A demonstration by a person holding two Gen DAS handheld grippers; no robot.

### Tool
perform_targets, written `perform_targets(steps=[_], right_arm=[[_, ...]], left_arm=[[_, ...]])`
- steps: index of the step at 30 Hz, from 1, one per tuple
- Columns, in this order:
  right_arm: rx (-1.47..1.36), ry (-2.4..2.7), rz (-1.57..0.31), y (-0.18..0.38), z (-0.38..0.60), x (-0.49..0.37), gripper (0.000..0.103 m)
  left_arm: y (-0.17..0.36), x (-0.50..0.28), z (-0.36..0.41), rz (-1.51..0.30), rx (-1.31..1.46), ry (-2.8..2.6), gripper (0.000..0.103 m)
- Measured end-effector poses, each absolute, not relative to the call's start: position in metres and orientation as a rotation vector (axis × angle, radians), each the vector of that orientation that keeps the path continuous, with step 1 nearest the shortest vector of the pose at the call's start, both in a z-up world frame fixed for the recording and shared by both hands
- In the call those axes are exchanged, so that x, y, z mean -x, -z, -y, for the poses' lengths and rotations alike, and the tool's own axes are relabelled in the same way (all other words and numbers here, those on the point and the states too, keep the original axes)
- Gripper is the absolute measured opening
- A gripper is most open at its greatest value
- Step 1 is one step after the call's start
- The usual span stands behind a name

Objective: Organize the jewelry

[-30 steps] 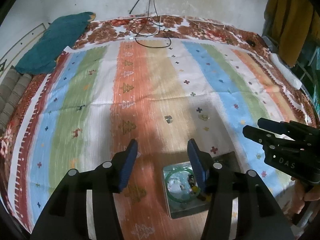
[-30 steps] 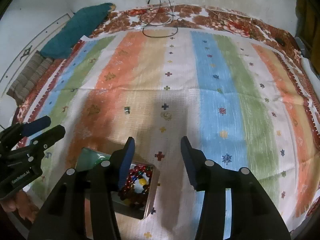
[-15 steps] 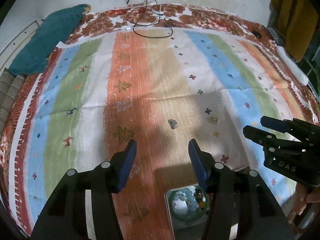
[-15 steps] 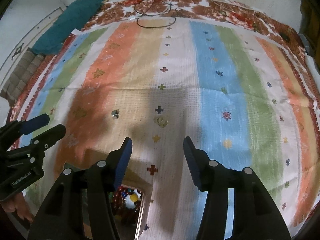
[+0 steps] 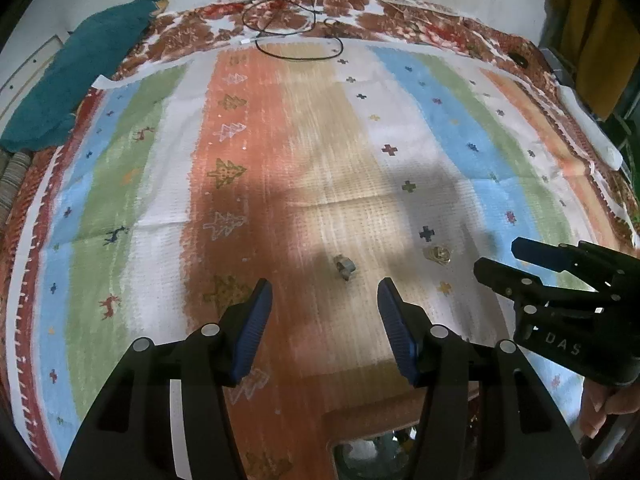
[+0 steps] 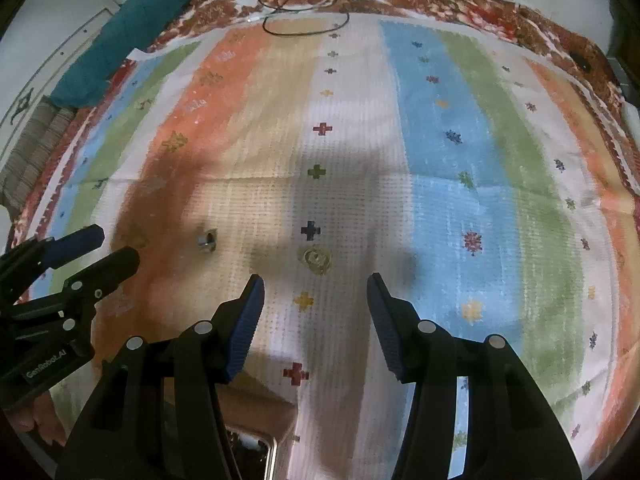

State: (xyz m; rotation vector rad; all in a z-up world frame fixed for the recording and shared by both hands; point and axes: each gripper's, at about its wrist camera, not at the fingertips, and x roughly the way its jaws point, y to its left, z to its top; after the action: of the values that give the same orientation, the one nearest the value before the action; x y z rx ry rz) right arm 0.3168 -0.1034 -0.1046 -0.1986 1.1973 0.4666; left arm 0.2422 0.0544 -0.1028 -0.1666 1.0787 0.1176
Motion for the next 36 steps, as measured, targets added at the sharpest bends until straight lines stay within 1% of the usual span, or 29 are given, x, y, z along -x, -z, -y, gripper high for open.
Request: perform_targets(steps=[16, 25, 27, 28, 29, 30, 33, 36], right_arm=[[0.231, -0.443, -1.262, 0.142, 0.096, -0.343, 0.053], [0.238, -0.437, -1.279, 0.156, 0.091, -0.356, 0.053], [0.237, -0.437, -1.278, 0.157, 0.089, -0.358, 0.052], [0.24, -0.437, -1.278, 0.158, 0.088, -0.359, 0.051], [0.245, -0.439, -1.277, 0.158, 0.087, -0.359, 0.046], [0.247, -0.444, -1.282, 0.159, 0.085, -0.36, 0.044], [0.28, -0.446, -1.282, 0.163, 0.08, -0.358, 0.043], [0.288, -0.441, -1.281, 0.164, 0.079, -0.358, 0.04]], left_arm=[[0.143, -0.275, -0.065, -1.18, 0.207, -0.077, 0.054], [0.156, -0.291, -0.067, -1.21, 0.219, -0.056, 0.053], [0.158, -0.294, -0.067, -1.215, 0.222, -0.05, 0.051], [0.158, -0.296, -0.067, -1.218, 0.224, -0.046, 0.048], [0.159, -0.297, -0.066, -1.222, 0.225, -0.042, 0.046], [0.16, -0.299, -0.066, -1.224, 0.224, -0.04, 0.046], [0.164, -0.301, -0.065, -1.243, 0.217, -0.034, 0.043], [0.172, -0.303, -0.063, -1.269, 0.208, -0.036, 0.036]])
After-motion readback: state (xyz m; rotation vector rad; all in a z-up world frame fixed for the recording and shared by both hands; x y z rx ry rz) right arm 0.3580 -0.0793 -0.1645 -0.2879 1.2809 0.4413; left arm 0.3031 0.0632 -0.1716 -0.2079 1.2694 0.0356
